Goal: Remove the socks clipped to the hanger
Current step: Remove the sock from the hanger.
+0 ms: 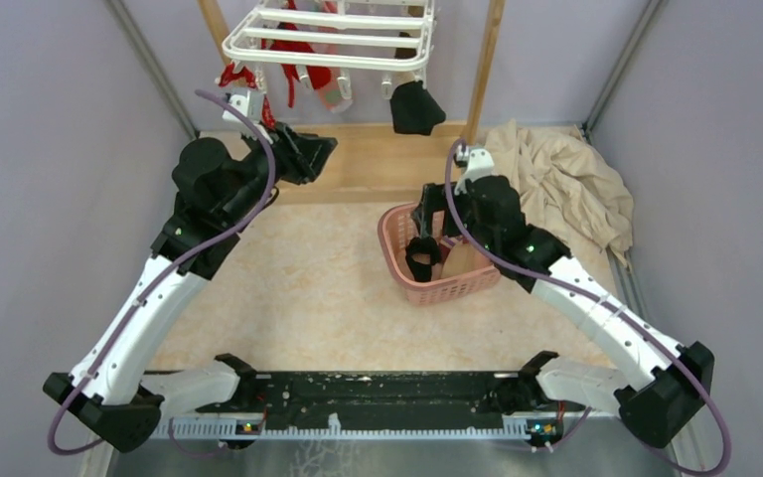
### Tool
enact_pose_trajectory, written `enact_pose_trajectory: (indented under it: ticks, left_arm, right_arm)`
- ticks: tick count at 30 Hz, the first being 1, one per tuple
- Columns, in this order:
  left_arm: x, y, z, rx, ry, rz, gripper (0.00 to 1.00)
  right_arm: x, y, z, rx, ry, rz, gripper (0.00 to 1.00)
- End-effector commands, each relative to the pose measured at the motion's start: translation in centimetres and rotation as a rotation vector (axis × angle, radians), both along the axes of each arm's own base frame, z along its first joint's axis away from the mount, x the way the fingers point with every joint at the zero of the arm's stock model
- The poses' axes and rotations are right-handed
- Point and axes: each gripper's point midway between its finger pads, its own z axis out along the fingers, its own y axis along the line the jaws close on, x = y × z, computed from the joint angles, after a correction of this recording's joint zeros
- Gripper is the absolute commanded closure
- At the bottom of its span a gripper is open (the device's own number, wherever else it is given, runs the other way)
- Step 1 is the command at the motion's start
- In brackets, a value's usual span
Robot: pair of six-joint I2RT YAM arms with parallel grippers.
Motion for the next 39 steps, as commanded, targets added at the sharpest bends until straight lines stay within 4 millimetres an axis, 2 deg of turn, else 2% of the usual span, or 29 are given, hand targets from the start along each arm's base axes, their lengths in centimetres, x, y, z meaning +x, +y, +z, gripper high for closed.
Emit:
enact_pose_trajectory:
  ticks: [1,9,15,19,21,22,23,28,35,39]
  left_arm:
    - [-1.4,0.1,-0.7,0.002,0.044,-0.024,0.48]
    - [-3.2,1.0,-1.8,0.022,0.079,-0.024,0.46]
    - [-4.4,1.6,-3.0,0.036,0.116,-0.028,0.44]
    - [-4.3,1.8,-4.2,0.065,0.146,-0.019,0.41]
    - [-4.3,1.8,-4.8,0.082,0.159,-0.017,0.27]
    - [-4.3,1.8,-5.1,0.089,0.163,-0.018,0.07]
    - [-4.3,1.8,-5.4,0.096,0.171,-0.018,0.02]
    - [-3.8,1.5,-6.4,0.113,0.196,-0.019,0.01]
    - [-3.6,1.4,-6.4,0.135,0.194,-0.022,0.01]
    - [-3.5,1.5,-6.3,0.144,0.187,-0.015,0.01]
  right_arm:
    - [2.8,0.3,5.1,0.050,-0.117,-0.016,0.06]
    - [8.3,0.5,9.1,0.234,-0.235,0.050,0.08]
    - [11.1,-1.8,10.8,0.305,-0.290,0.035,0.08]
    - [11.9,-3.4,12.3,0.346,-0.350,0.044,0.07]
    - [11.6,-3.9,13.4,0.389,-0.400,0.086,0.07]
    - [11.4,-4.1,14.4,0.411,-0.442,0.105,0.07]
    - [11.3,-4.3,15.0,0.429,-0.463,0.118,0.07]
    - [11.7,-4.4,17.3,0.496,-0.536,0.147,0.06]
    - [14.4,-3.6,18.0,0.528,-0.541,0.179,0.06]
    - [15.3,-3.8,17.5,0.506,-0.543,0.169,0.06]
